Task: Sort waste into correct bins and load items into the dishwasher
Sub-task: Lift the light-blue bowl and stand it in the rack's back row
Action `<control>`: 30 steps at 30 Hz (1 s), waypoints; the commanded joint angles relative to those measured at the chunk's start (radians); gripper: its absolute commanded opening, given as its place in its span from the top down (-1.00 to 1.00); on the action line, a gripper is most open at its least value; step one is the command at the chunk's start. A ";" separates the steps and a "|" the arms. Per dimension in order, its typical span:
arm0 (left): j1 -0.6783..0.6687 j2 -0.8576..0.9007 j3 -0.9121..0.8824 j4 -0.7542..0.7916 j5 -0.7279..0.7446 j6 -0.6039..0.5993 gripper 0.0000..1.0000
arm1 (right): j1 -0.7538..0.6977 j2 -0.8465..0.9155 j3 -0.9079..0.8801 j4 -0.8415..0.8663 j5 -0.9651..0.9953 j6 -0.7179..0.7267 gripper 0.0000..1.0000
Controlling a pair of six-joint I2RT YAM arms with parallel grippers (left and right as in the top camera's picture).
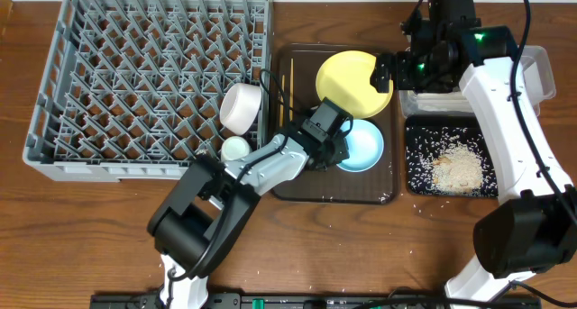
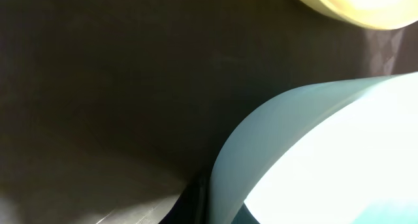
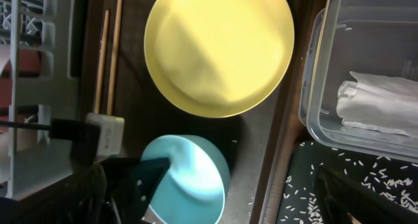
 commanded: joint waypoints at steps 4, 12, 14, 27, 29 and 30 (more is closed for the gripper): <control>0.096 -0.270 0.002 -0.138 -0.441 0.349 0.85 | 0.009 -0.005 0.000 0.000 0.002 -0.008 -0.99; 0.230 -0.422 0.005 -0.027 -0.811 0.665 0.85 | 0.010 -0.005 0.000 0.000 0.002 -0.008 -0.99; 0.260 -0.424 0.026 0.014 -0.840 0.752 0.85 | 0.010 -0.005 0.000 0.000 0.002 -0.008 -0.98; 0.392 -0.238 0.365 0.183 -1.056 1.226 0.85 | 0.010 -0.005 0.000 0.000 0.002 -0.008 -0.98; 0.395 -0.177 0.399 0.216 -1.117 1.294 0.85 | 0.010 -0.005 0.000 0.000 0.002 -0.008 -0.98; 0.395 -0.145 0.404 0.248 -1.151 1.341 0.85 | 0.009 -0.005 0.000 0.000 0.002 -0.008 -0.98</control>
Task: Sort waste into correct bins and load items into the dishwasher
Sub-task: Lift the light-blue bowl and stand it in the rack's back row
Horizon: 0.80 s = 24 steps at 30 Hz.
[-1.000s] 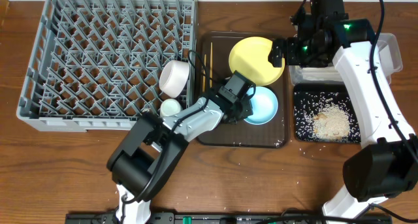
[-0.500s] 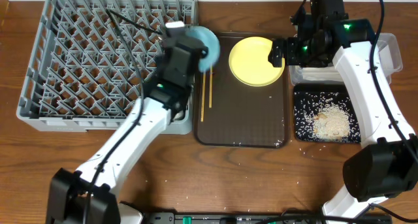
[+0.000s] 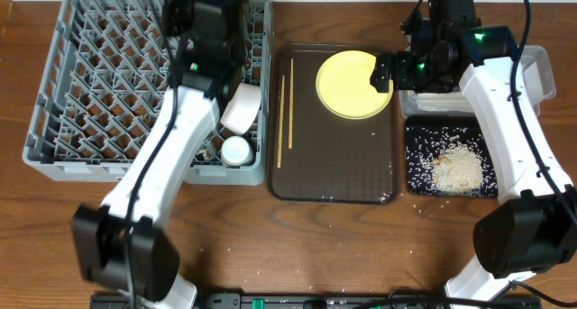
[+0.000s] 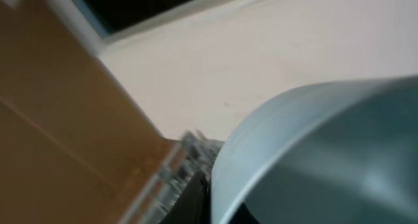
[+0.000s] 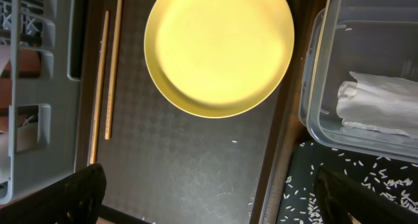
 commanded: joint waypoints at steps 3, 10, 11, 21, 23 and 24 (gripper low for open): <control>0.004 0.195 0.034 0.136 -0.233 0.323 0.85 | 0.009 -0.005 0.000 0.000 0.002 -0.008 -0.98; -0.006 0.365 0.034 0.217 -0.351 0.392 0.85 | 0.010 -0.005 0.000 0.000 0.002 -0.008 -0.98; -0.006 0.382 0.034 0.229 -0.362 0.392 0.85 | 0.010 -0.005 0.000 0.000 0.002 -0.008 -0.99; -0.055 0.438 0.030 0.229 -0.365 0.392 0.85 | 0.010 -0.005 0.000 0.000 0.002 -0.007 -0.99; -0.071 0.438 0.030 0.227 -0.377 0.392 0.85 | 0.010 -0.005 0.000 0.000 0.002 -0.008 -0.98; -0.076 0.438 0.027 0.223 -0.380 0.392 0.85 | 0.010 -0.005 0.000 0.000 0.002 -0.008 -0.98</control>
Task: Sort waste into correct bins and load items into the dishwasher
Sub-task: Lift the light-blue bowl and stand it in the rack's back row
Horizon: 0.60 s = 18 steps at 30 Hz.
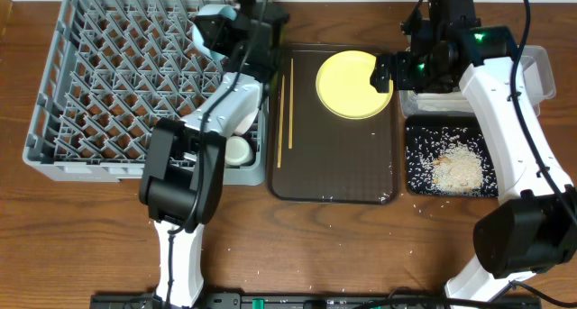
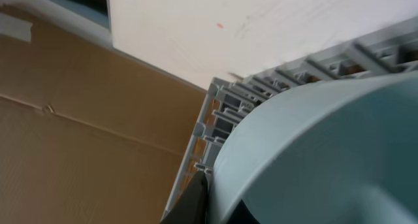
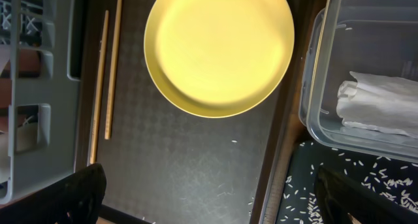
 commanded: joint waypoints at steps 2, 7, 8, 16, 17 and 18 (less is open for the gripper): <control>-0.026 0.011 -0.007 -0.001 -0.040 -0.002 0.86 | 0.010 -0.005 0.000 -0.001 0.002 -0.008 -0.98; -0.018 0.011 -0.017 -0.002 -0.085 -0.035 0.85 | 0.010 -0.005 0.000 -0.001 0.002 -0.008 -0.99; -0.014 0.011 -0.017 -0.002 -0.093 -0.054 0.85 | 0.010 -0.005 0.000 -0.001 0.002 -0.008 -0.98; -0.014 0.011 -0.018 -0.008 -0.100 -0.081 0.85 | 0.010 -0.005 0.000 -0.001 0.002 -0.008 -0.99; -0.017 0.011 -0.018 -0.024 -0.100 -0.100 0.85 | 0.010 -0.005 0.000 -0.001 0.002 -0.008 -0.98; -0.020 0.011 -0.019 -0.041 -0.100 -0.121 0.85 | 0.010 -0.005 0.000 -0.001 0.002 -0.008 -0.98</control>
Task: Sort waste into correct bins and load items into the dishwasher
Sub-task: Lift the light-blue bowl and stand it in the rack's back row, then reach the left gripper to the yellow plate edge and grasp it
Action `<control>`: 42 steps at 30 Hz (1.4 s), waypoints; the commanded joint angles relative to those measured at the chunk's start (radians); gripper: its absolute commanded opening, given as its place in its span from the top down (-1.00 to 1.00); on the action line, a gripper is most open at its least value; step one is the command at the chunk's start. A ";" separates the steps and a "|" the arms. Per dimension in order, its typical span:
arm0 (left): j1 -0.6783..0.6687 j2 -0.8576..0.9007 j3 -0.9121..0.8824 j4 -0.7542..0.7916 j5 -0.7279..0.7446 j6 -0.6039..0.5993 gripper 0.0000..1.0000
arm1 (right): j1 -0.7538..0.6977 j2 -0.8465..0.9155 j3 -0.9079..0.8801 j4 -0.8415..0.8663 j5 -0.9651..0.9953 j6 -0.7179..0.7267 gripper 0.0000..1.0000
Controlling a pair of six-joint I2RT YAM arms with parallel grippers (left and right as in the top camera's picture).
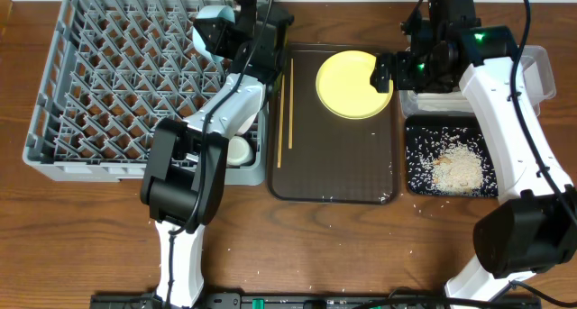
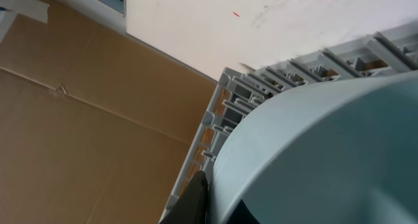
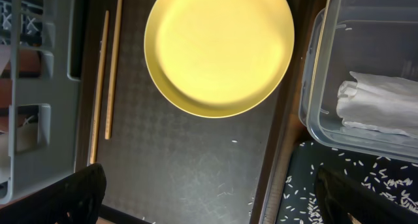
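My left gripper (image 1: pixel 233 30) is shut on the rim of a light blue bowl (image 1: pixel 213 31), held tilted on edge over the far right corner of the grey dish rack (image 1: pixel 108 84). In the left wrist view the bowl (image 2: pixel 326 152) fills the lower right, one dark fingertip (image 2: pixel 194 199) lies against its rim, and the rack's corner (image 2: pixel 261 87) shows behind. A yellow plate (image 1: pixel 353 84) and two chopsticks (image 1: pixel 286 102) lie on the dark tray (image 1: pixel 334 178). My right gripper (image 3: pixel 219 201) hangs open above the tray's right side, holding nothing.
A small white cup (image 1: pixel 237 150) sits in the rack's near right corner, partly under my left arm. To the right of the tray stand a clear bin holding crumpled tissue (image 3: pixel 379 106) and a black bin with spilled rice (image 1: pixel 451 160).
My left gripper and the blue bowl have shifted only slightly at the rack's far right corner. The right arm, plate and chopsticks have not moved.
First my left gripper gripped the blue bowl on the tray, next to the yellow plate. Then the bowl was off the tray, held high above the rack. After that it was at the rack's far right corner, where it stays now.
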 commanded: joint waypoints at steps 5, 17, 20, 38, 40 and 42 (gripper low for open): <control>-0.017 0.011 -0.017 -0.171 -0.024 -0.211 0.85 | 0.010 -0.005 0.000 -0.001 0.002 -0.007 -0.98; -0.070 0.011 -0.017 -0.225 -0.023 -0.265 0.69 | 0.010 -0.005 0.000 -0.001 0.002 -0.008 -0.98; -0.098 0.011 -0.017 -0.226 -0.023 -0.265 0.67 | 0.010 -0.005 0.000 -0.001 0.002 -0.008 -0.98; -0.187 0.011 -0.017 -0.225 0.047 -0.264 -0.47 | 0.010 -0.005 0.000 -0.001 0.002 -0.008 -0.98; -0.201 0.011 -0.016 -0.218 0.079 -0.265 -0.51 | 0.010 -0.005 0.000 -0.001 0.002 -0.008 -0.98; -0.213 0.011 -0.014 -0.201 0.093 -0.265 -0.55 | 0.010 -0.005 0.000 -0.001 0.002 -0.007 -0.98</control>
